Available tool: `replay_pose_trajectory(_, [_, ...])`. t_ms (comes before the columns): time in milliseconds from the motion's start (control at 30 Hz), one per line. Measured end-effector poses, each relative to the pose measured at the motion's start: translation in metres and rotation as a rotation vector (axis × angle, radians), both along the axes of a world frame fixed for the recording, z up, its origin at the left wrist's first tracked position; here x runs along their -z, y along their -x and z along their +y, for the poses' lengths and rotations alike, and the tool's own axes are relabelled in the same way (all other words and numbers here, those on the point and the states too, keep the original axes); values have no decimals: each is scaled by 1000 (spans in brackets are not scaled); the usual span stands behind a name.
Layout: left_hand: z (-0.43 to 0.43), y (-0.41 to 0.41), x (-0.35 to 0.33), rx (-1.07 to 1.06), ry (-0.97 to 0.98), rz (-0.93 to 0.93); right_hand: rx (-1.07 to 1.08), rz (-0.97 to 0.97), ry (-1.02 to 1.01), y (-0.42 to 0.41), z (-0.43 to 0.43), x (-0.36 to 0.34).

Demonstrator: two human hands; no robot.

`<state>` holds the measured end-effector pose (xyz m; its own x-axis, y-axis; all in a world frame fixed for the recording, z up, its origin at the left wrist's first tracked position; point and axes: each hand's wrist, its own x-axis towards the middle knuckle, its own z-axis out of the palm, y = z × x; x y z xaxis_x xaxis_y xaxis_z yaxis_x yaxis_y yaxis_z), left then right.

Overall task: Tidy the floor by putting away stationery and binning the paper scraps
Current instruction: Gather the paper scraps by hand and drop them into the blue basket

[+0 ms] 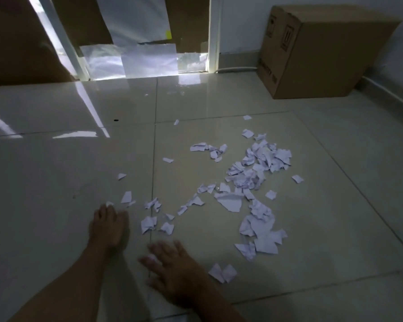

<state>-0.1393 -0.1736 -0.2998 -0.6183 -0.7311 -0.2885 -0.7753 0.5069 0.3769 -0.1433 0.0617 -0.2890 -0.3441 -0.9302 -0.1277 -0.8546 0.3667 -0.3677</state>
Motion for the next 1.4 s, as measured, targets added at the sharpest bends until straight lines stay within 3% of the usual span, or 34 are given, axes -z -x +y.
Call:
replay_pose_trajectory(67, [18, 3, 8, 85, 85, 5, 192, 146, -49, 23, 9, 6])
replay_pose_trajectory(167, [66, 17, 13, 323, 111, -47, 526, 174, -246, 66, 37, -7])
replay_pose_trajectory(200, [87, 23, 12, 317, 104, 7, 587, 210, -263, 79, 46, -5])
replay_pose_trajectory(333, [183, 49, -11, 301, -79, 220, 1012, 282, -143, 95, 74, -12])
replay_pose_trajectory(433, [226, 64, -15, 454, -149, 245, 1405, 59, -35, 78, 87, -8])
replay_pose_trajectory(500, [240, 74, -15, 476, -146, 260, 1549, -78, 1, 68, 87, -2])
replay_pose_trajectory(600, [246, 93, -19, 533, 4, 398, 1364, -137, -64, 79, 81, 10])
replay_pose_trajectory(633, [244, 98, -20, 523, -34, 388, 1315, -87, -52, 87, 80, 9])
replay_pose_trajectory(700, [237, 108, -18, 453, -199, 323, 1314, -38, 87, 112, 83, 2])
replay_pose_trajectory(833, [232, 122, -11, 358, -134, 338, 1425, 14, 459, 188, 102, -22])
replay_pose_trajectory(900, [239, 125, -5, 325, -108, 350, 1400, -25, 496, 229, 113, -35])
replay_pose_trajectory(1067, [257, 122, 2, 295, -95, 431, 1172, -48, 196, 305, 134, -44])
replay_pose_trajectory(1233, [252, 127, 4, 312, -137, 480, 897, -144, -79, 318, 125, -22])
replay_pose_trajectory(1400, [236, 147, 33, 508, 15, 253, 1048, -150, 413, 281, 115, -2])
